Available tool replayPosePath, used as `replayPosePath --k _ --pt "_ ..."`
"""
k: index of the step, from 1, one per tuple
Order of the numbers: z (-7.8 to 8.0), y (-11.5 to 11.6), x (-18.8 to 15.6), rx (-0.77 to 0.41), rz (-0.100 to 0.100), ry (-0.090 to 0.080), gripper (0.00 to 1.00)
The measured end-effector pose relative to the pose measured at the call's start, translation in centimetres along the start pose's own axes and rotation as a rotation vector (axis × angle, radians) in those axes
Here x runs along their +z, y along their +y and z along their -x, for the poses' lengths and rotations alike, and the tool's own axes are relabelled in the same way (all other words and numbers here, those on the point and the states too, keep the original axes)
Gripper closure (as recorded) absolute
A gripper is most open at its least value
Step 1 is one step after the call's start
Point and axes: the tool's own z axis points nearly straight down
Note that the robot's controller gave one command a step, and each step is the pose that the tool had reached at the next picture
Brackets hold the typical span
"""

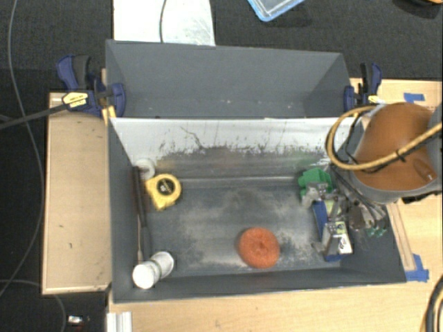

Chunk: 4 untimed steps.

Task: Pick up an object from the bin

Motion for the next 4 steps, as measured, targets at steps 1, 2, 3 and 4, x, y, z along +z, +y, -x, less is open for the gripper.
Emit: replayPosePath --k 1,2,3,4 --pt "-1.4 2.4 0.7 0.001 0.002 0.003 0.00" --pt "-1.1 7.6 3.7 -0.056 0.002 0.002 0.00" --pt "-1.1 7.2 3.4 -0.049 0.000 -0.003 0.00" --pt "-1.4 8.9 7.5 -0.125 0.002 -0.002 0.00"
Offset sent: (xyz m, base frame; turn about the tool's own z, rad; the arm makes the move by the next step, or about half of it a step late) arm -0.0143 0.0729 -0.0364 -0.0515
